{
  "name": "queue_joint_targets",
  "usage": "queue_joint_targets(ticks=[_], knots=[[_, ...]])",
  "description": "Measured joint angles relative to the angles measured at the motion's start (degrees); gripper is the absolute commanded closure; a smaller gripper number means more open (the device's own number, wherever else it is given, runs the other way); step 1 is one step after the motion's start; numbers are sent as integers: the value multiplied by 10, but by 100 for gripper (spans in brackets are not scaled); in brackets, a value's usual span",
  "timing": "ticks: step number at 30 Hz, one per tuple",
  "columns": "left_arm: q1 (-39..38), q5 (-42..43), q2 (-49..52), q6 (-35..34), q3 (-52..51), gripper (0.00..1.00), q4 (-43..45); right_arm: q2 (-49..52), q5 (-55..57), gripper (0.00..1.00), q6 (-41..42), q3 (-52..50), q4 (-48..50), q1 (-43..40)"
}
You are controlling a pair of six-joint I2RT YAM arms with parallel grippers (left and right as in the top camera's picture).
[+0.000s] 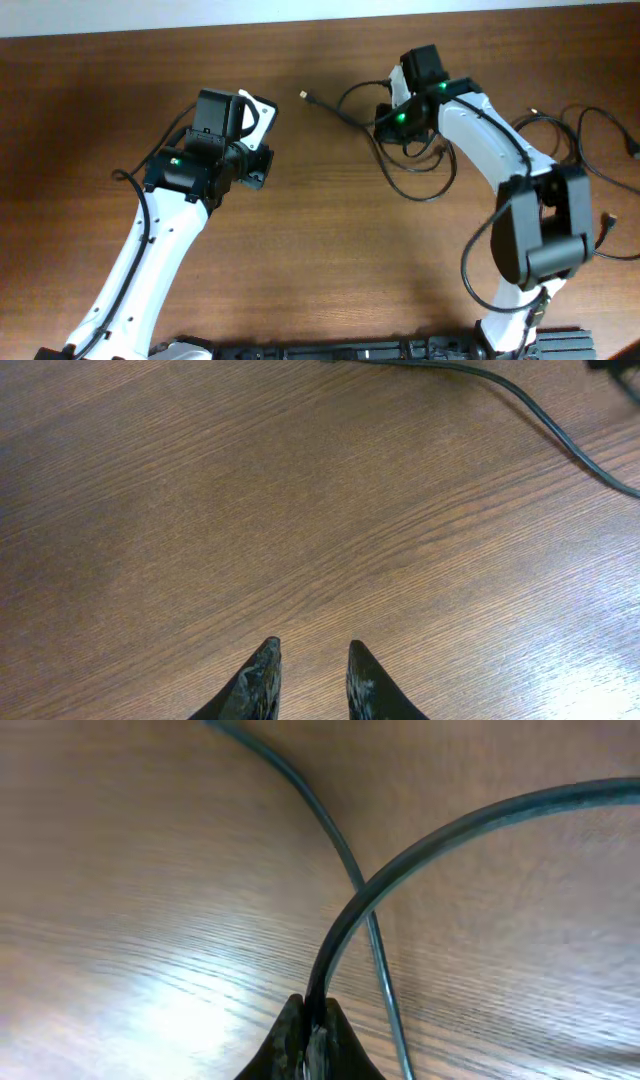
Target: Untangle cables
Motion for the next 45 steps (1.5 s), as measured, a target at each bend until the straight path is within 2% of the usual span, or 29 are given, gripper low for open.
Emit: queue_joint_targets(ticks=[7, 12, 13, 15, 18, 20, 29, 38, 45], knots=[[0, 3, 0, 0, 0, 77, 0, -35, 24, 96, -12, 10, -44, 0], [0, 7, 0, 0, 0, 77, 0, -31, 78, 95, -59, 9, -74, 0], [0, 7, 0, 0, 0, 77, 0, -30, 83, 92, -66, 8, -72, 0], [0, 8, 0, 0, 0, 77, 0, -29, 88, 67, -74, 3, -68, 0], [0, 8, 0, 0, 0, 77, 0, -27, 95, 47, -81, -4, -64, 0], [0, 9, 0, 0, 0, 77, 0, -27, 97, 40, -83, -6, -62, 0], [0, 9, 0, 0, 0, 78, 0, -17, 97, 37, -90, -6, -11, 1], [0, 9, 0, 0, 0, 78, 0, 50, 147, 36, -166, -8, 62, 49], [0, 9, 0, 0, 0, 77, 0, 72, 171, 41, -175, -8, 75, 64]])
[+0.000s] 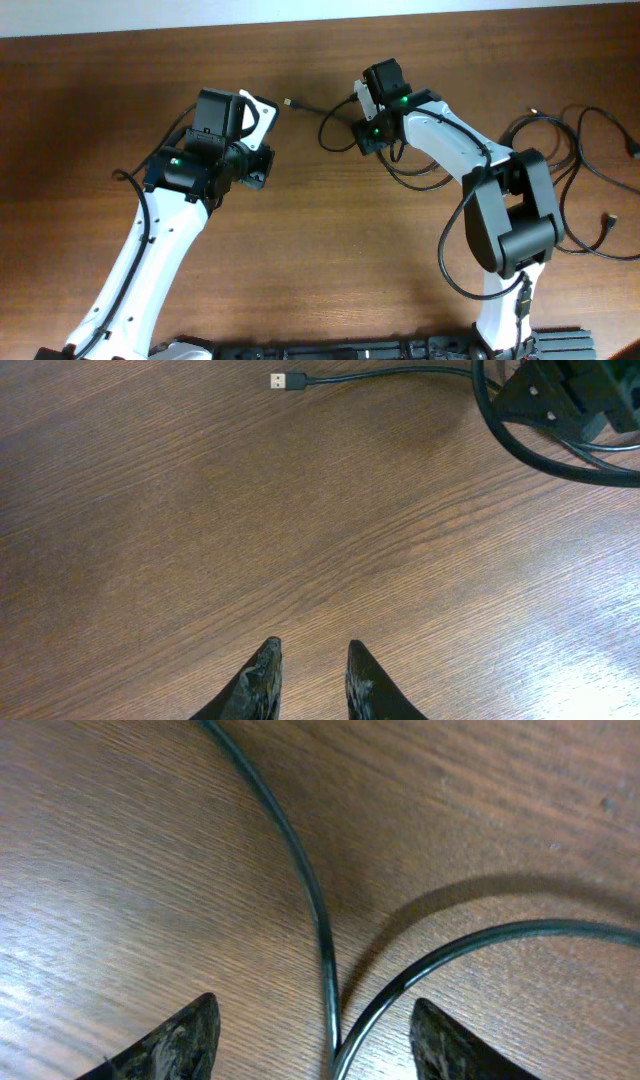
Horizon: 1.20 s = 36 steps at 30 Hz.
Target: Untangle cables
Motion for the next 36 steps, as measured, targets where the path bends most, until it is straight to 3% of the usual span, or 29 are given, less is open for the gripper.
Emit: queue_joint_targets(ticks=[7, 13, 19, 27, 36], knots=[[0, 0, 0, 0, 0, 77, 0, 19, 10, 46, 1, 0, -31, 0], [0, 0, 0, 0, 0, 78, 0, 19, 12, 76, -2, -2, -58, 0], [0, 0, 0, 0, 0, 78, 0, 19, 12, 96, -1, -1, -90, 0], [0, 0, 0, 0, 0, 78, 0, 19, 12, 96, 0, 2, -114, 0], [0, 0, 0, 0, 0, 78, -6, -2, 12, 96, 68, 56, -164, -12]])
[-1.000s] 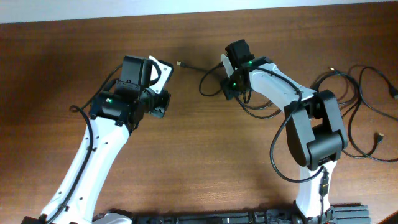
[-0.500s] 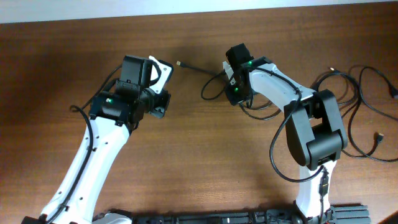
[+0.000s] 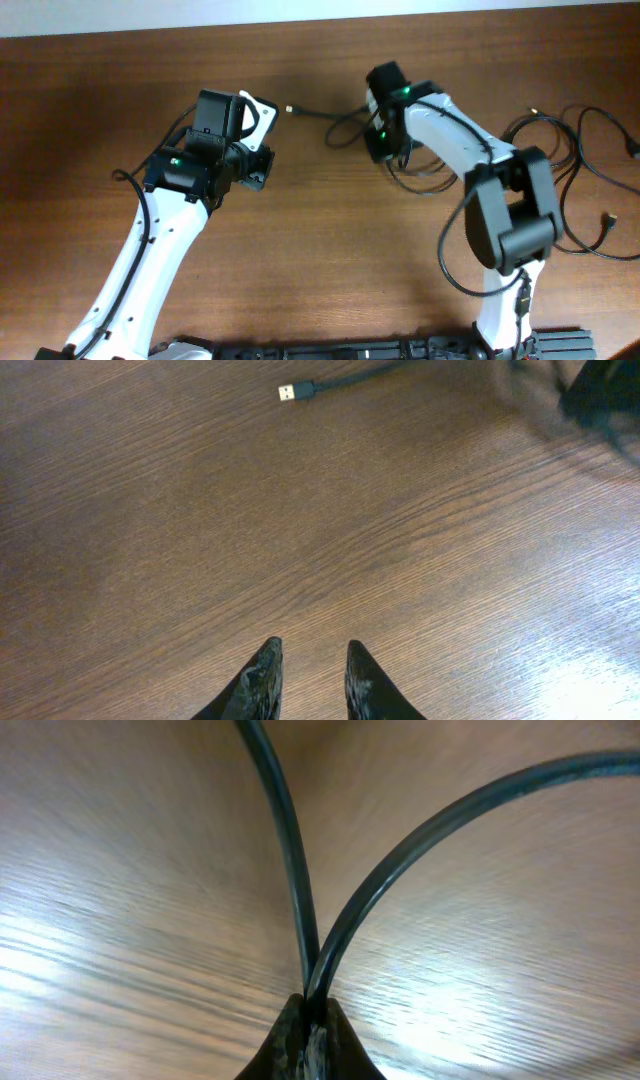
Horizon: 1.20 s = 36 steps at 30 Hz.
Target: Untangle cables
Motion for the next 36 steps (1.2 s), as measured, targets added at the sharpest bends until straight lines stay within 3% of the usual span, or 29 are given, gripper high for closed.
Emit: queue_joint_targets(ticks=[6, 12, 23, 28, 36], knots=[[0, 0, 0, 0, 0, 79, -1, -117, 0, 96, 13, 110, -18, -33], [0, 0, 0, 0, 0, 78, -1, -222, 20, 96, 14, 145, -19, -96], [0, 0, 0, 0, 0, 77, -1, -270, 134, 96, 18, 145, -35, -287], [0, 0, 0, 0, 0, 76, 3, -282, 154, 96, 72, 145, -49, -388], [0, 0, 0, 0, 0, 78, 5, -273, 128, 96, 103, 145, -57, -424]])
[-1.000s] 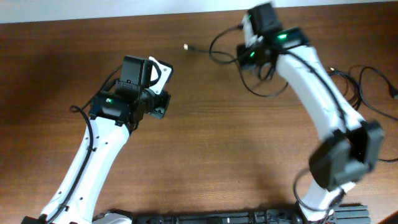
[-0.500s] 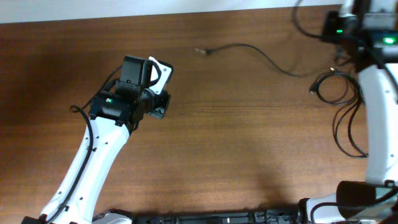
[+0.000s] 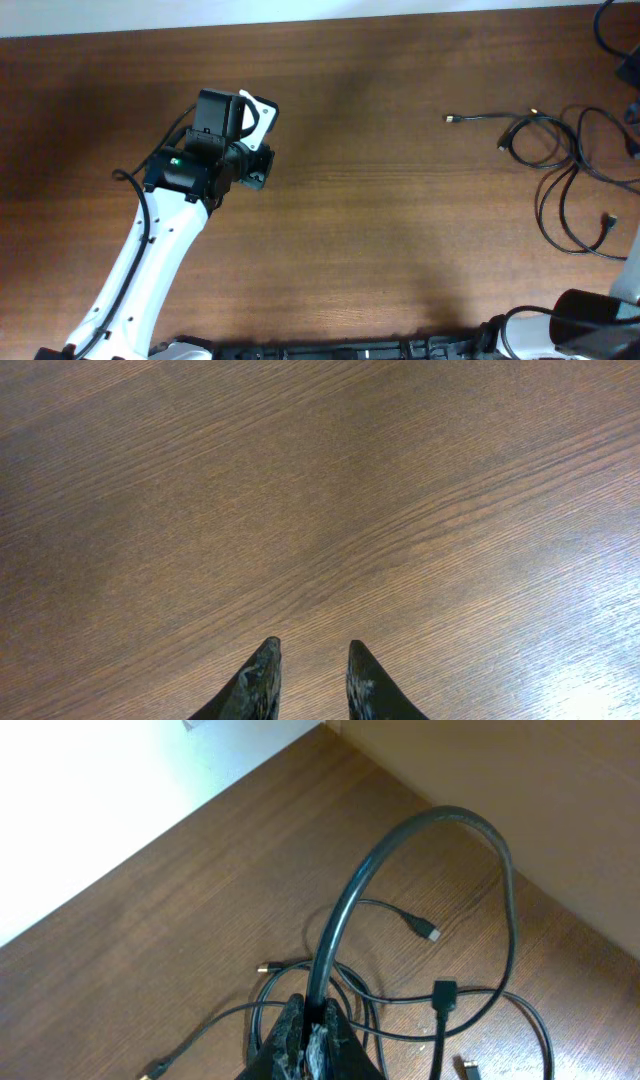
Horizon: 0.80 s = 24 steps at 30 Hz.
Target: Untangle cables
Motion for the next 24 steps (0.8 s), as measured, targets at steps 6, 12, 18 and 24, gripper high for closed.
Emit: queue_joint_targets(ticks=[6, 12, 18, 24], knots=[[0, 0, 0, 0, 0, 78, 0, 75, -94, 85, -2, 0, -17, 0], [0, 0, 0, 0, 0, 77, 1, 148, -226, 41, -11, 0, -59, 2], [0, 0, 0, 0, 0, 77, 1, 202, -269, 36, -11, 0, -108, 7], [0, 0, 0, 0, 0, 78, 1, 217, -277, 32, -23, 0, -131, 13]])
